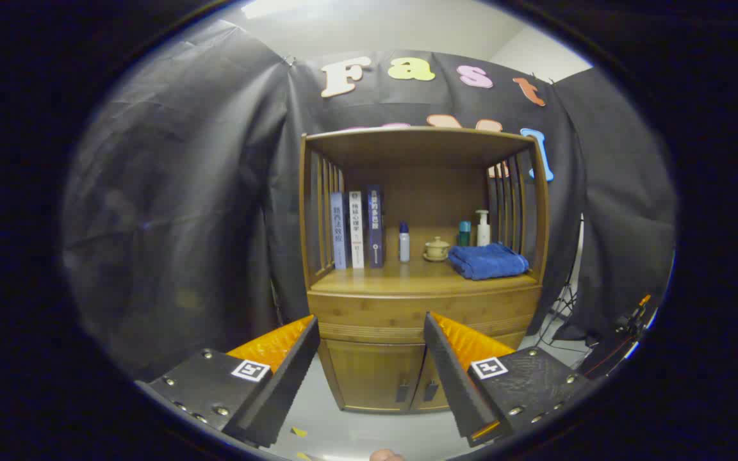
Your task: Pull open the drawer, take out the items inside it, and place them on the countertop above the cabinet.
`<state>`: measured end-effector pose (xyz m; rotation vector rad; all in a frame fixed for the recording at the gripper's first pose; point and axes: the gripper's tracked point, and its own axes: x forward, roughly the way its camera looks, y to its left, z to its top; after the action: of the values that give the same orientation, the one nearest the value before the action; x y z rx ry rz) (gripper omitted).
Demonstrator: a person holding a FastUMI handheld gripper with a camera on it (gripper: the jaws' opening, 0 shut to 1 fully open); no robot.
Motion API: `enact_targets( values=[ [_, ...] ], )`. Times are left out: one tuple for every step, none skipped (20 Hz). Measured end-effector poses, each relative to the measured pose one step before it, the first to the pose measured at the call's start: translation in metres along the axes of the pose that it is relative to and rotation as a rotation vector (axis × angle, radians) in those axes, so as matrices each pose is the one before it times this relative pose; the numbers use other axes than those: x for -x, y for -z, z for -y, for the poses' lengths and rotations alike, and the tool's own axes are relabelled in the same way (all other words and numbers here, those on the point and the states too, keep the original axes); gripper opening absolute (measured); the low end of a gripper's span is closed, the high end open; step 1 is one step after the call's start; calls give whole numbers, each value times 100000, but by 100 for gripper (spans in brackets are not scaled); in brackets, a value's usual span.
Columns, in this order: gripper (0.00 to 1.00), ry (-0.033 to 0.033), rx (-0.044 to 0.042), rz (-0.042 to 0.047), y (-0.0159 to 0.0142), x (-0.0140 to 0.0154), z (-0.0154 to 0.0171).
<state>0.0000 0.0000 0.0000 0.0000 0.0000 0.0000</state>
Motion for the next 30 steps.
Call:
enact_targets(
  values=[
    [98, -1184, 200, 629, -323, 60, -149],
    [98, -345, 860, 715, -431, 319, -96],
    [98, 304, 1102, 944, -319, 466, 285],
    [98, 513, 524, 995, -375, 369, 301],
    [98, 727, -25, 607, 18, 53, 327],
    [98, 222, -785, 20, 18, 18, 255],
    [98, 8, -1483, -705, 360, -101, 39],
    [98, -653, -1356, -668, 273, -199, 51],
    [98, 58, -1196, -498, 286, -141, 143],
    [98, 707, -422, -559, 218, -112, 283],
    [98, 656, -41, -576, 279, -70, 208],
    [98, 361, 344, -517, 255, -157, 47],
    [98, 404, 365, -550, 213, -124, 126],
    [98, 307, 456, -51, 156, -89, 83],
    [98, 328, 547, 310, 99, -187, 60],
    [98, 631, 878, 427, 118, 17, 103],
    [98, 488, 921, 282, 59, -80, 225],
    [98, 458, 869, -313, 400, -226, 139],
    [98, 666, 652, -508, 291, -175, 281],
    [98, 120, 115, -735, 426, -260, 15],
    [98, -85, -141, -813, 315, -205, 85],
    [98, -63, -158, -88, 103, -236, 159],
    [98, -3, 19, 576, -21, -283, 117],
    [98, 541, -51, 964, -68, -321, 287],
    [98, 140, -438, 352, 161, -467, 182],
    [98, 44, -724, 380, 244, -681, 27],
    [98, -418, -239, 317, 354, -867, -149],
    [98, -164, -17, -517, 615, -945, -10],
    [98, -7, 45, -764, 567, -985, -16],
    [98, -271, 297, -768, 593, -1051, -31]
  ],
)
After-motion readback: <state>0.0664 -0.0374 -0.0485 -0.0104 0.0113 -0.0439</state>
